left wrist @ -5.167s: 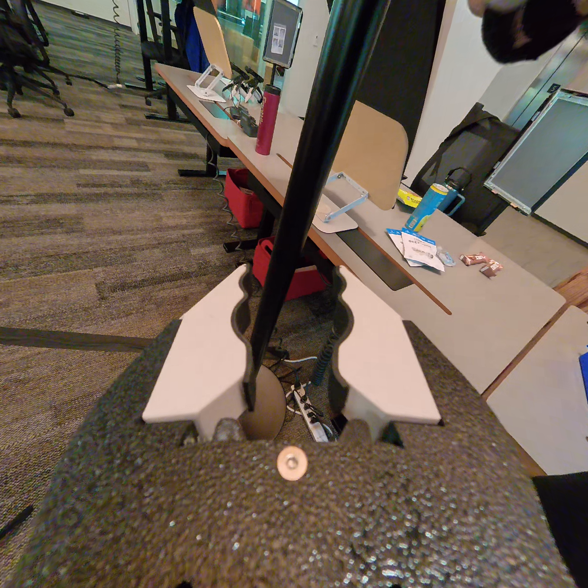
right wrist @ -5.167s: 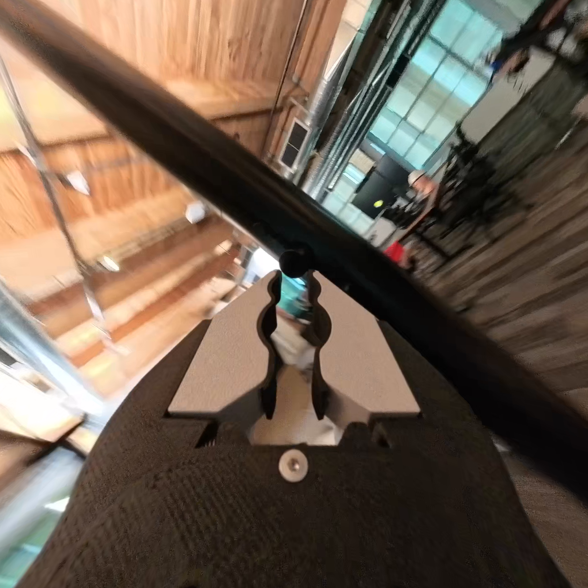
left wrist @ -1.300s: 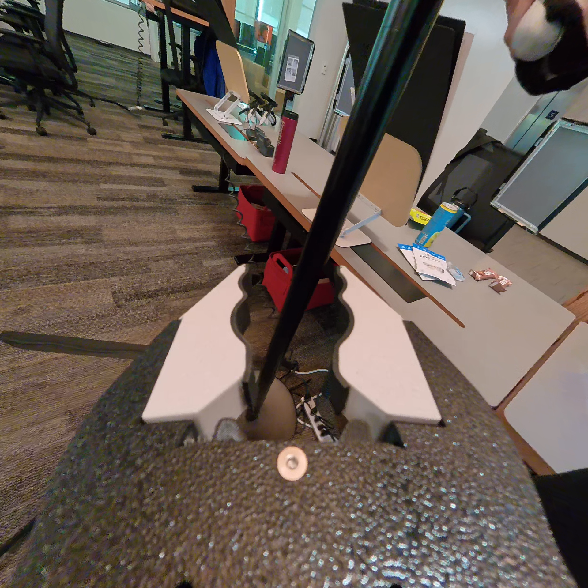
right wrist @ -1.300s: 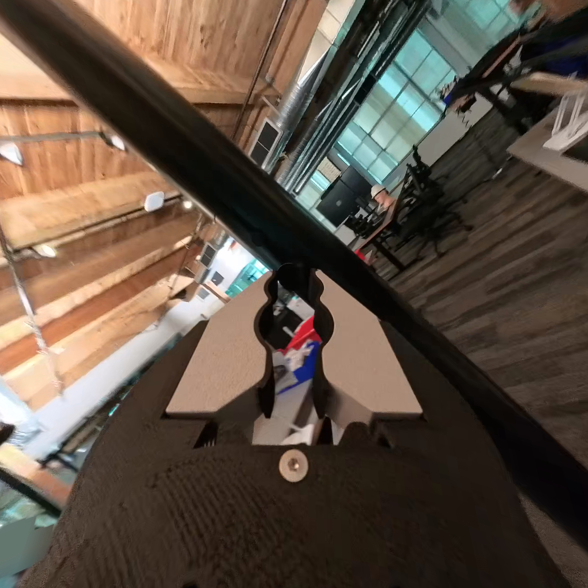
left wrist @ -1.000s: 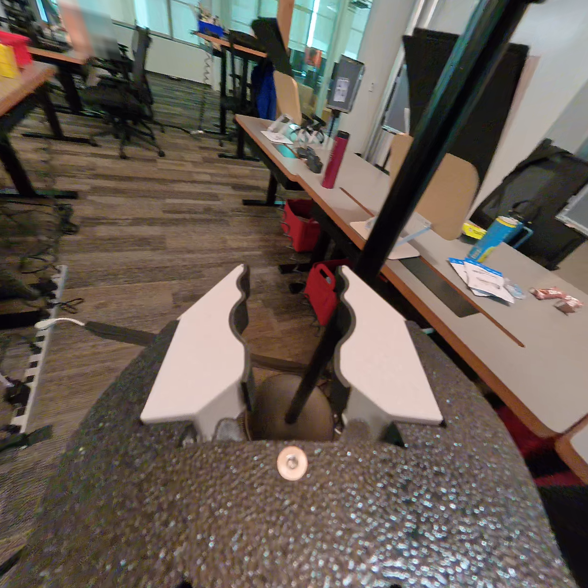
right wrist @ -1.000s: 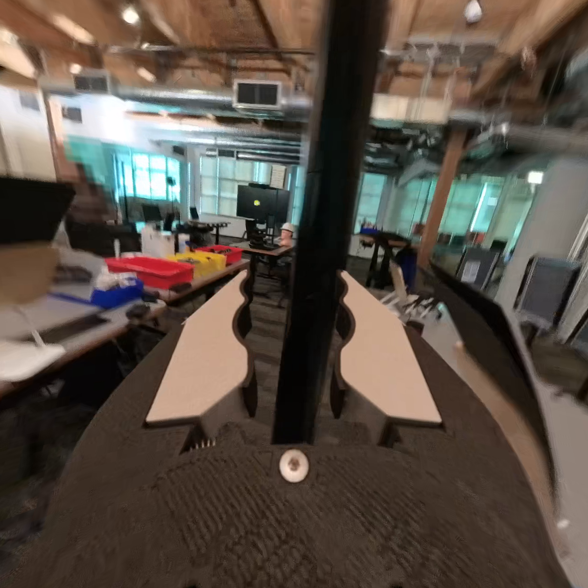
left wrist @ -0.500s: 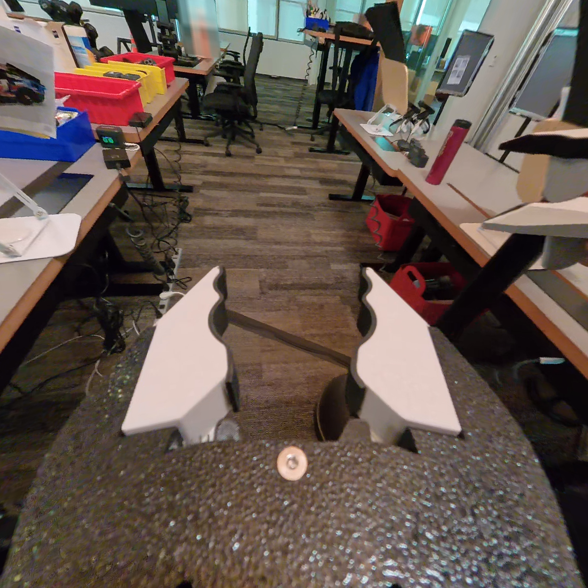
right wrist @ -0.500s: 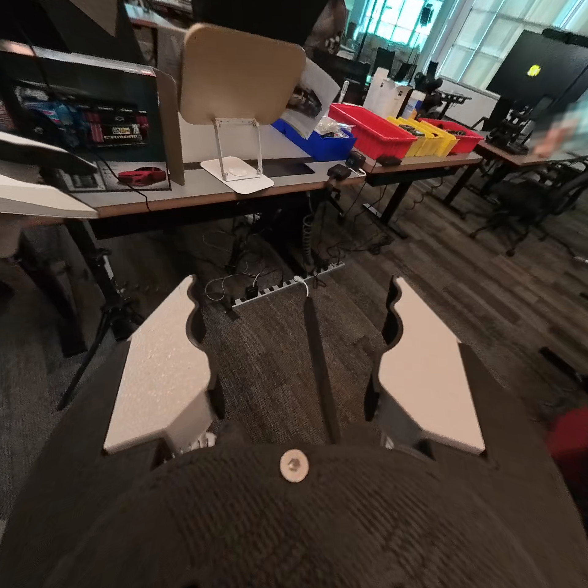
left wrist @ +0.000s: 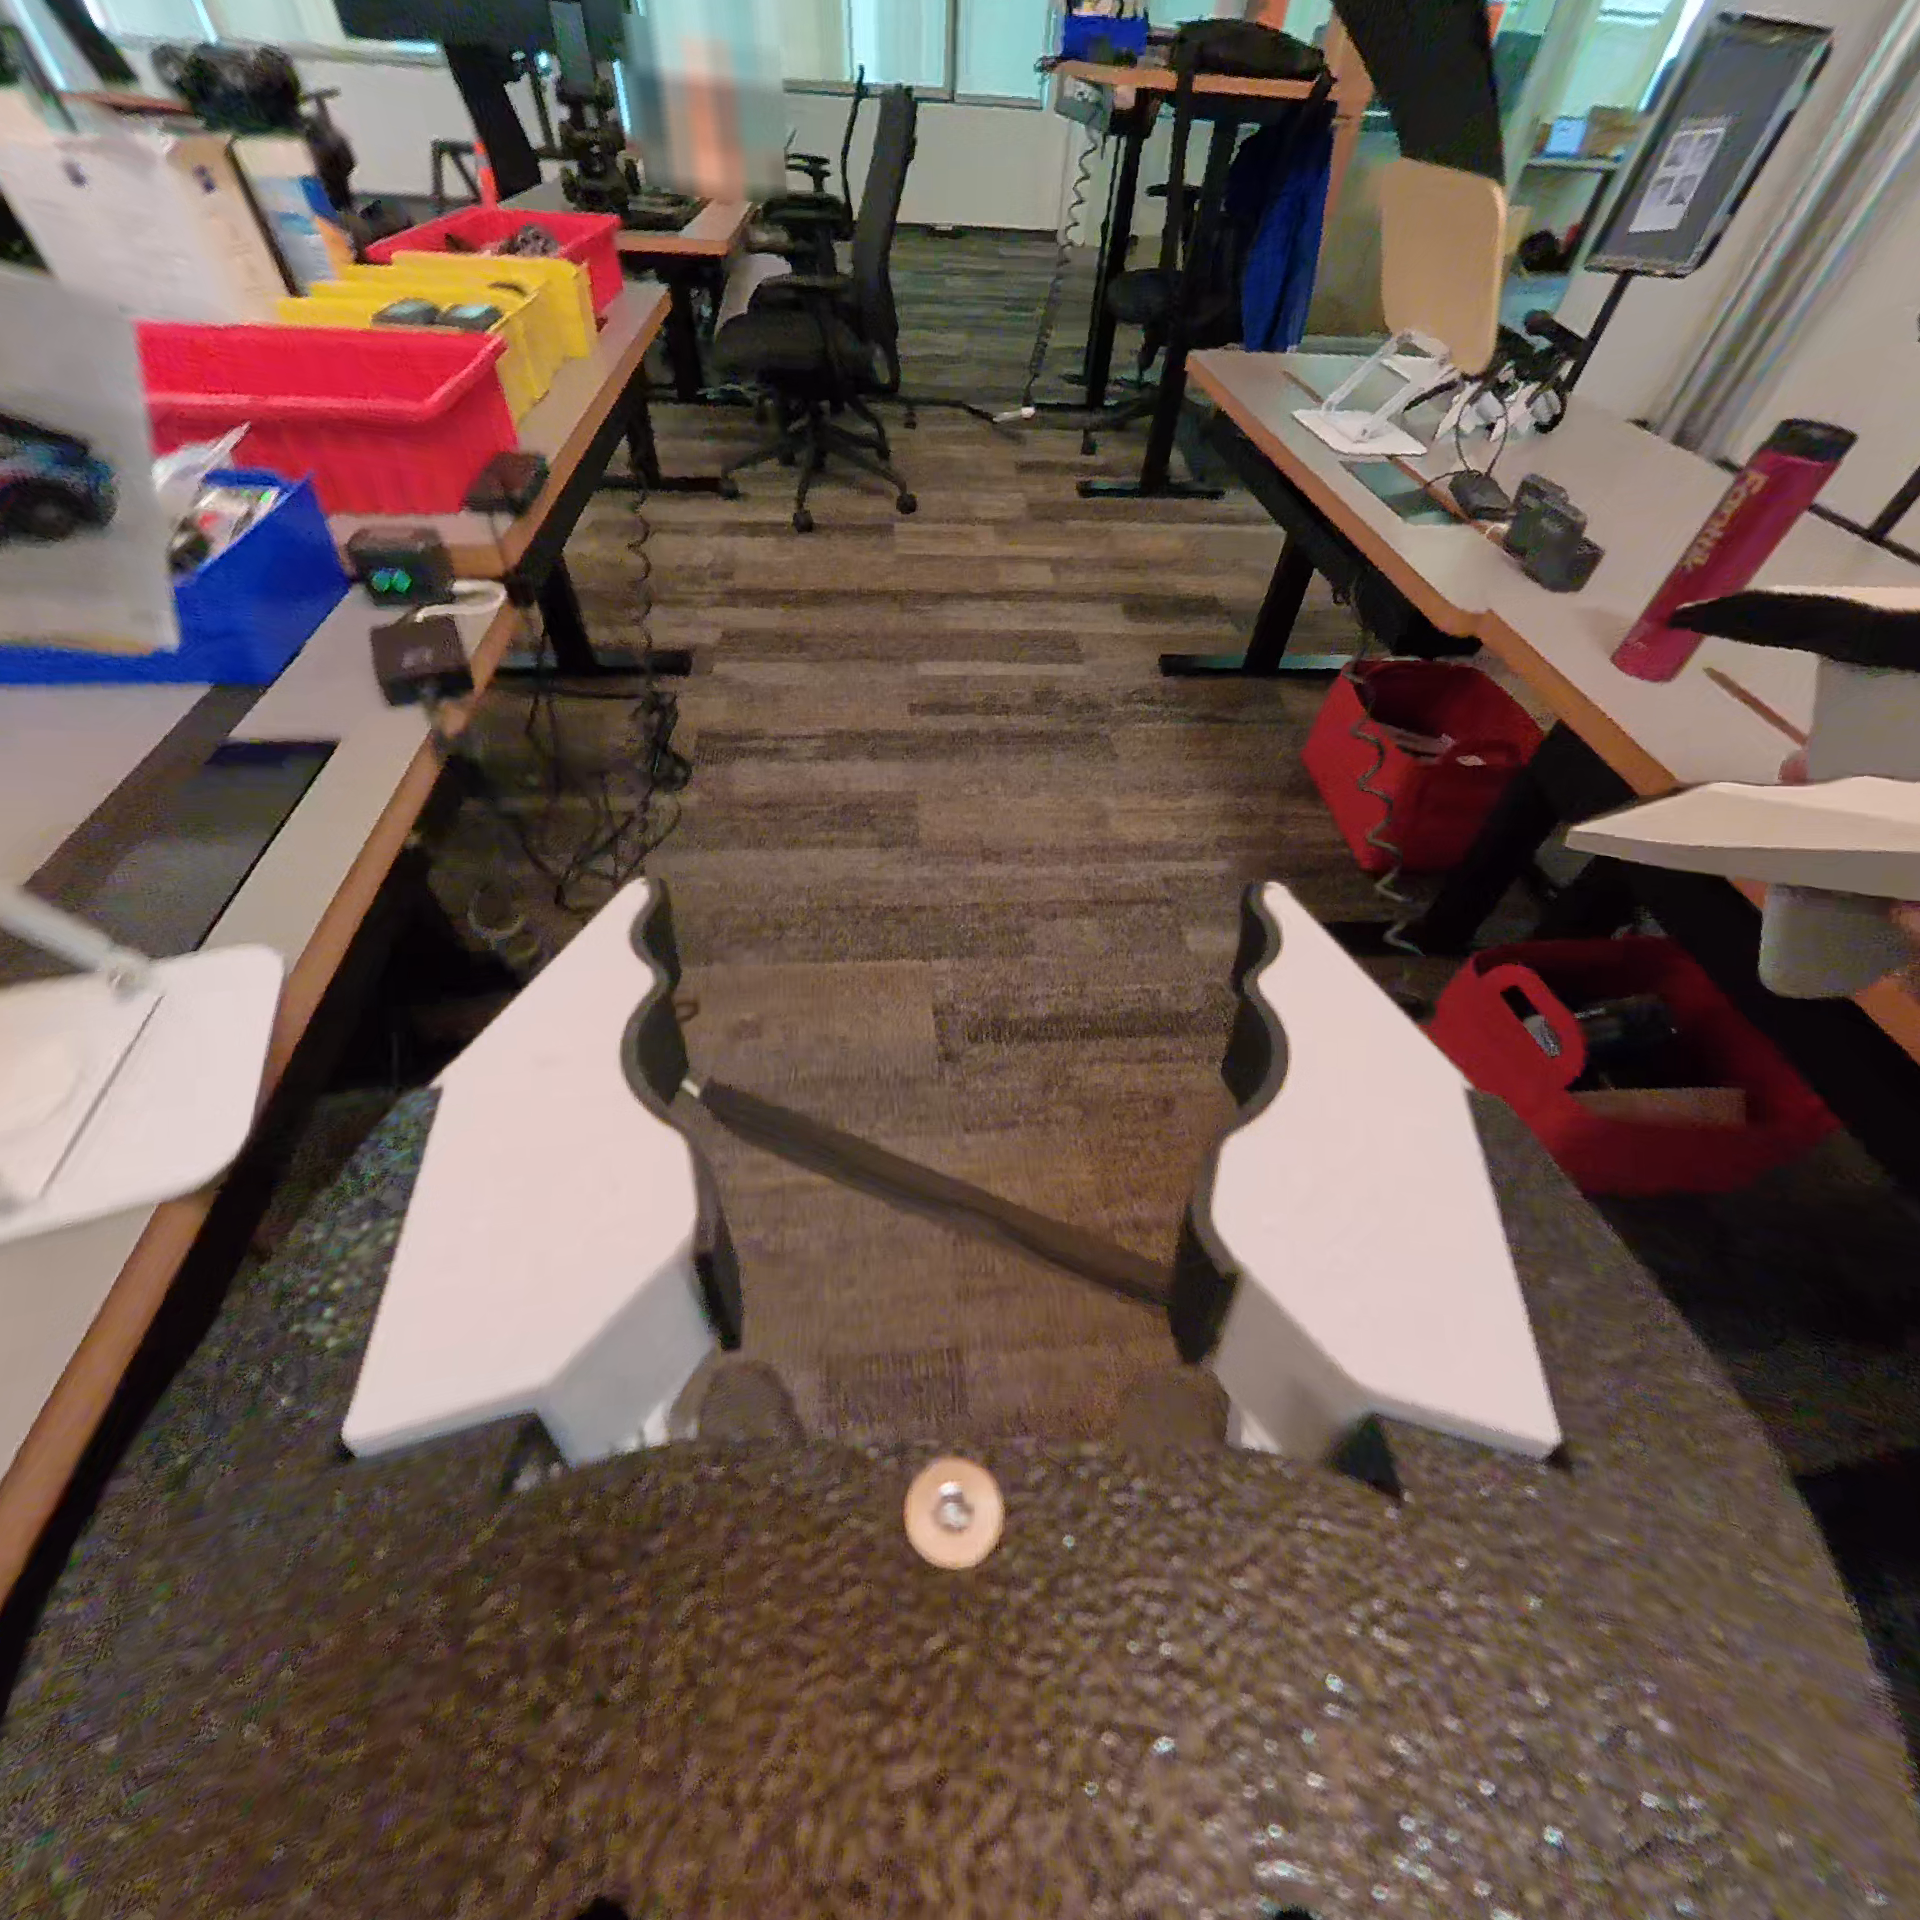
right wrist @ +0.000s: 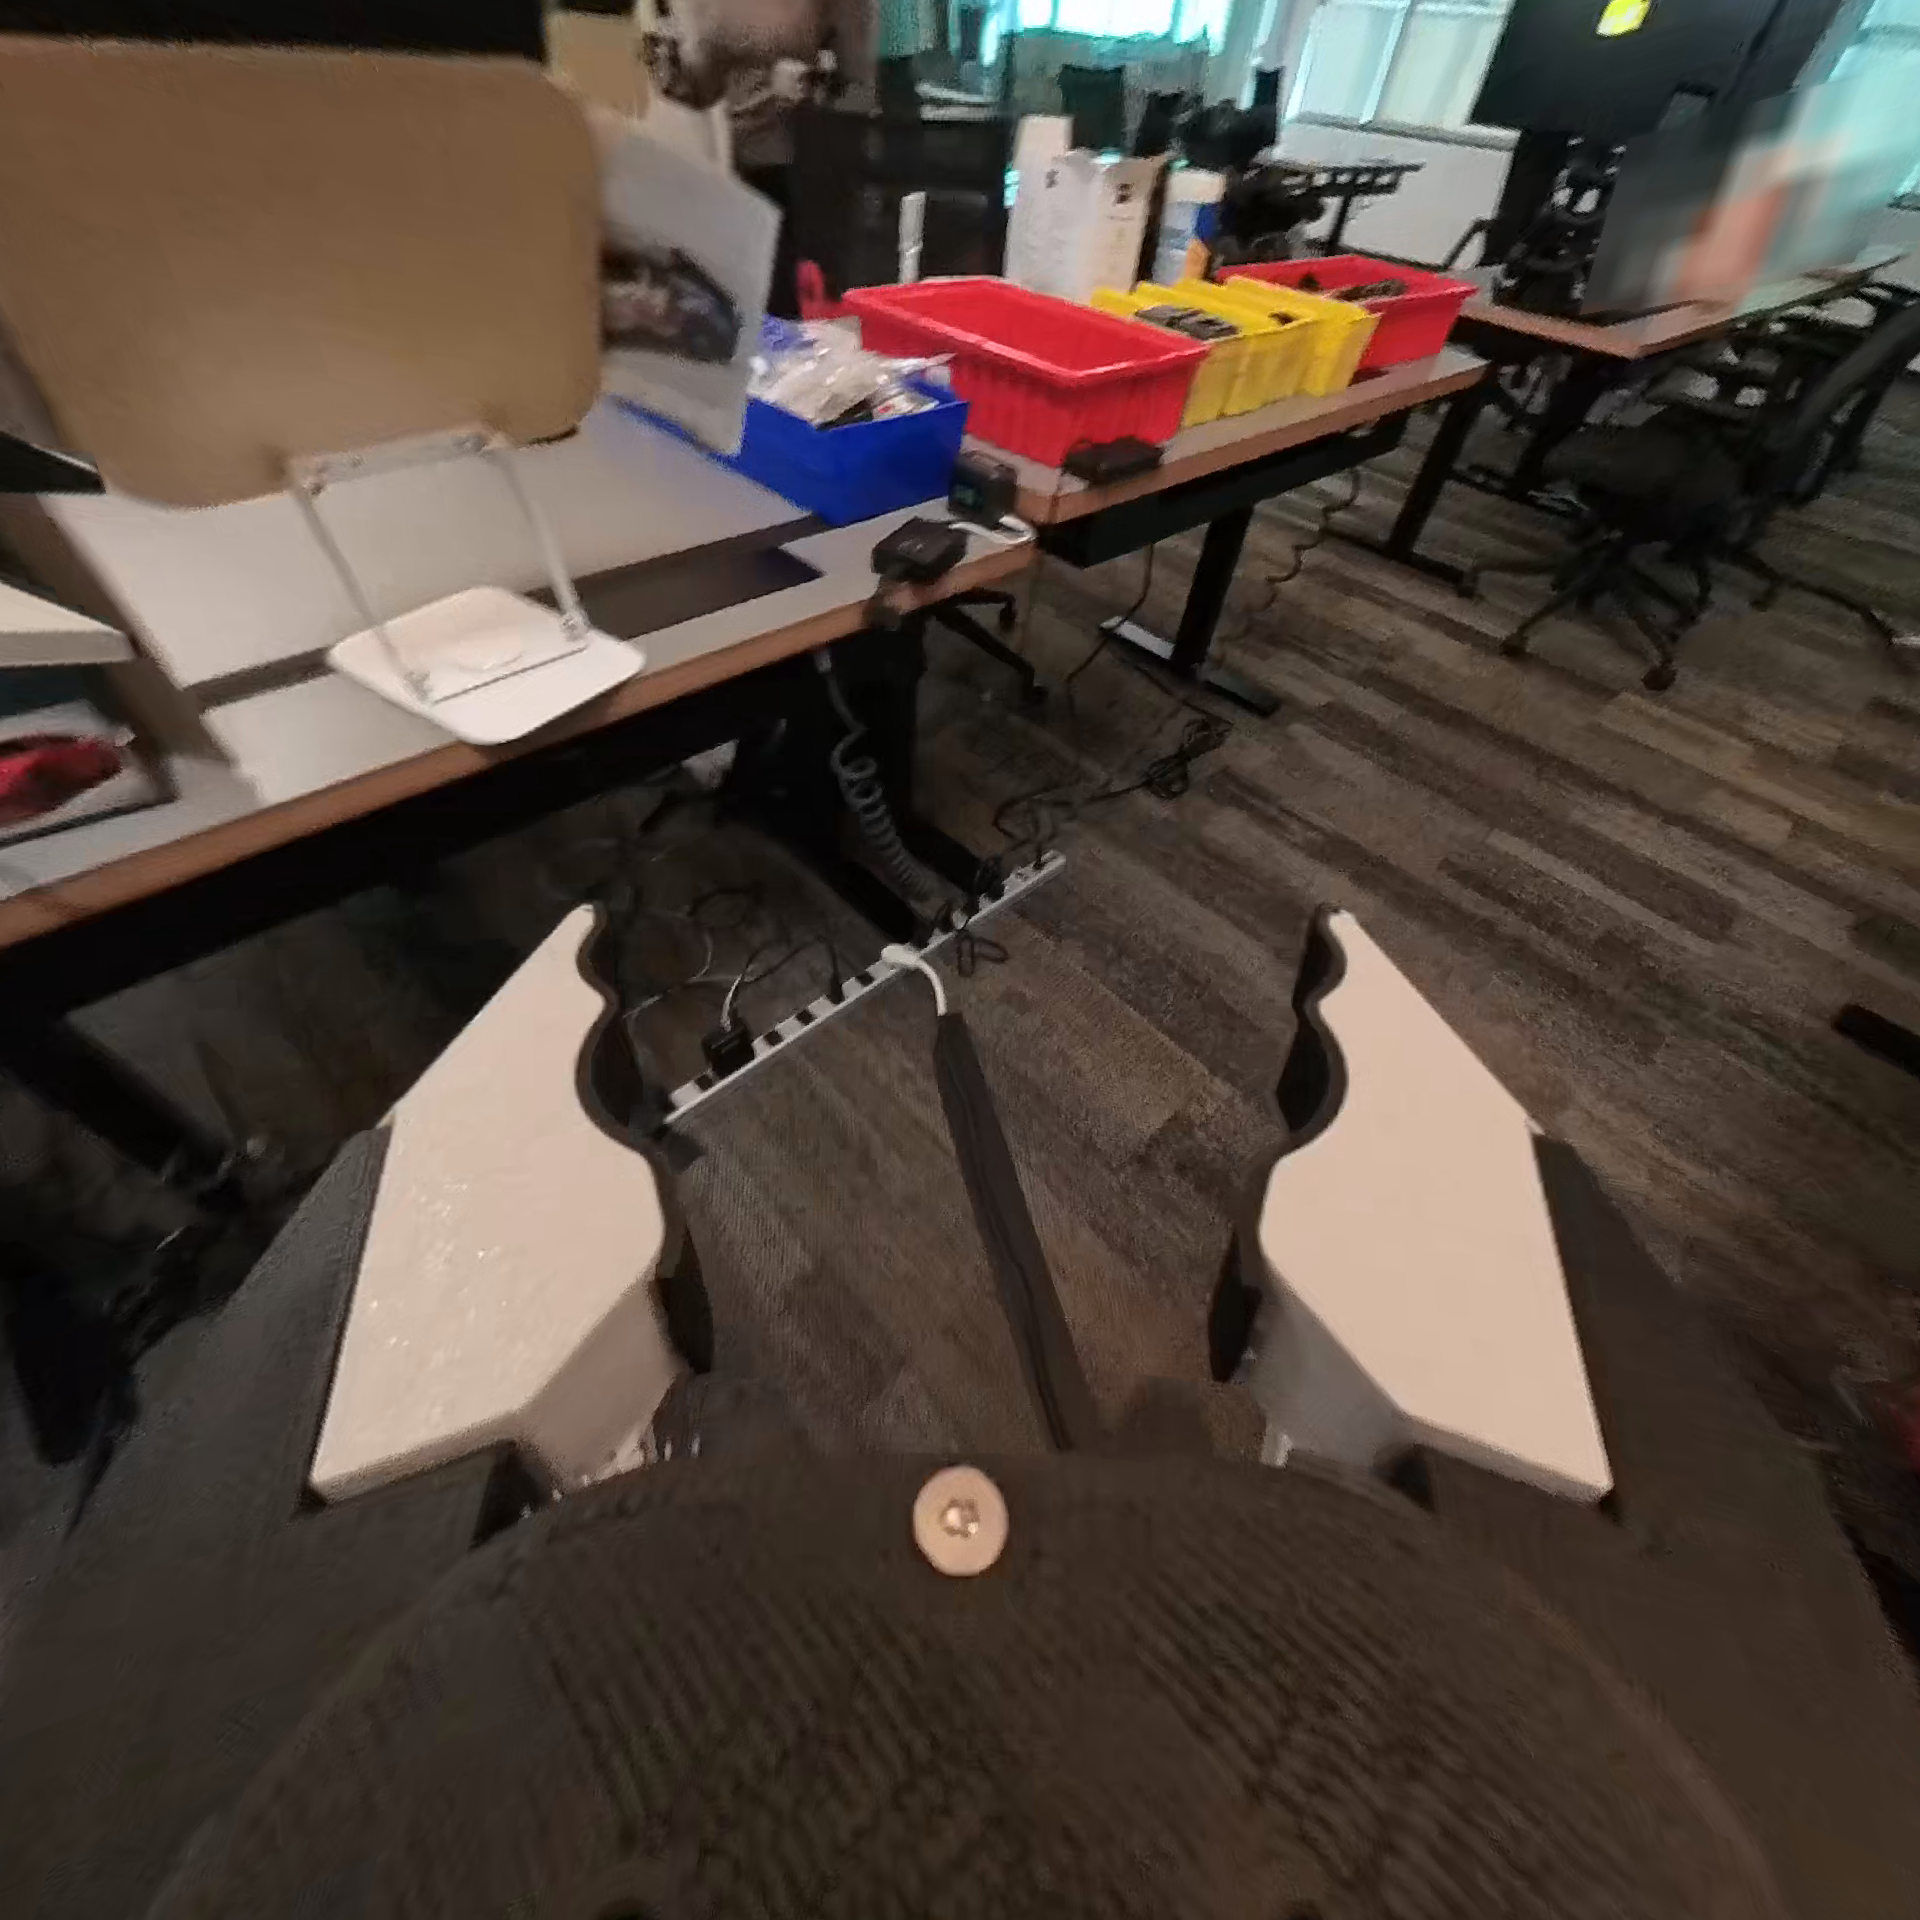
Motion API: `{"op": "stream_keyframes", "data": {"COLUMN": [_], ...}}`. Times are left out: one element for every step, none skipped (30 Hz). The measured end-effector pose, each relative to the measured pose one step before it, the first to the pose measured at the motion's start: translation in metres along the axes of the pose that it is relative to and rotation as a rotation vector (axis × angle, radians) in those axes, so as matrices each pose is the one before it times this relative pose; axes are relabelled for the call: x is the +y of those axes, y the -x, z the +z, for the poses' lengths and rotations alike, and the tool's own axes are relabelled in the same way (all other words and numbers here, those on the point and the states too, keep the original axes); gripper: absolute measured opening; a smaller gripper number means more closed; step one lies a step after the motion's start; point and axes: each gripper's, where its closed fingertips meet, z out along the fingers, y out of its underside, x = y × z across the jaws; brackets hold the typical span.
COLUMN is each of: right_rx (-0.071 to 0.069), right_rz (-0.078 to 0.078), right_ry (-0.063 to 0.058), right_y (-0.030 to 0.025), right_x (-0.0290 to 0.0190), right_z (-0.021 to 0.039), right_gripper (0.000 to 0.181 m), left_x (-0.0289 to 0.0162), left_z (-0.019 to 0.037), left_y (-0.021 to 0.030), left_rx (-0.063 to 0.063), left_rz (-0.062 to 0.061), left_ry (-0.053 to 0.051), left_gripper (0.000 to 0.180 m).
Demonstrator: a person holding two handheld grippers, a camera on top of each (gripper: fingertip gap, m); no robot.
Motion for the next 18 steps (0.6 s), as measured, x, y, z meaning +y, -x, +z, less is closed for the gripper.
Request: {"op": "stream_keyframes", "data": {"right_rx": [0.0279,0.0274,0.0245,0.0228,0.0197,0.0213,0.0264,0.0316,0.0356,0.0303,0.0242,0.0269,0.0275,0.0259,0.0259,0.0305,0.0313,0.0309], "right_rz": [0.0082,0.0096,0.0145,0.0192,0.0197,0.0143,0.0072,0.006,0.008,0.0121,0.0214,0.0299,0.0319,0.0247,0.0152,0.0059,0.0004,-0.0005], "right_ry": [-0.0049,0.0004,0.0036,0.0061,0.0065,0.0054,0.0069,0.0118,0.0175,0.0221,0.022,0.017,0.0122,0.0112,0.0103,0.0069,0.0001,-0.0036], "right_y": [-0.01639,-0.0159,-0.01501,-0.01365,-0.01235,-0.01192,-0.01234,-0.01305,-0.01329,-0.01244,-0.01161,-0.01172,-0.01117,-0.01144,-0.01144,-0.01059,-0.01117,-0.00994], "right_x": [-0.00351,-0.00237,-0.00336,-0.00224,-0.00209,-0.00145,0.0002,0.00267,0.00541,0.00671,0.00734,0.0056,0.00425,0.00253,0.00097,-0.00102,-0.00332,-0.00503], "right_z": [0.00881,0.00863,0.00715,0.00508,0.00314,0.00182,0.00098,0.0012,0.00199,0.00288,0.00424,0.00485,0.00597,0.00711,0.00827,0.00908,0.01052,0.01172], "right_gripper": [0.127,0.129,0.132,0.134,0.133,0.132,0.131,0.13,0.129,0.129,0.128,0.128,0.128,0.128,0.127,0.126,0.126,0.125], "left_x": [-0.00999,-0.00873,-0.00784,-0.00738,-0.00751,-0.0071,-0.00623,-0.00525,-0.00395,-0.00287,-0.002,-0.00161,-0.00201,-0.00257,-0.00298,-0.00292,-0.00308,-0.0034], "left_z": [0.02225,0.02115,0.01954,0.01785,0.01696,0.01664,0.01631,0.01657,0.0174,0.01828,0.01894,0.01922,0.01932,0.01949,0.01996,0.02061,0.02071,0.02044], "left_y": [0.00075,0.00097,0.00093,0.00011,-0.00102,-0.00111,-0.00097,-0.0007,-0.00025,0.00028,0.0006,0.00082,0.00154,0.00274,0.00354,0.00422,0.00604,0.00746], "left_rx": [0.0104,0.008,0.0085,0.0113,0.0159,0.0177,0.0164,0.0178,0.0202,0.0213,0.0227,0.023,0.0221,0.02,0.0192,0.0199,0.0176,0.0162], "left_rz": [0.0146,0.0145,0.0121,0.0078,0.0059,0.0093,0.0135,0.0135,0.0087,0.002,-0.0028,-0.0057,-0.0043,0.0032,0.0116,0.0154,0.0118,0.0045], "left_ry": [-0.0053,-0.0021,-0.0006,-0.0009,-0.0025,-0.0045,-0.0064,-0.0081,-0.0072,-0.0028,0.0026,0.0063,0.0064,0.0034,-0.0001,-0.0012,-0.0004,0.0002], "left_gripper": [0.107,0.109,0.11,0.11,0.111,0.111,0.111,0.111,0.111,0.111,0.112,0.115,0.117,0.118,0.118,0.118,0.118,0.117]}}
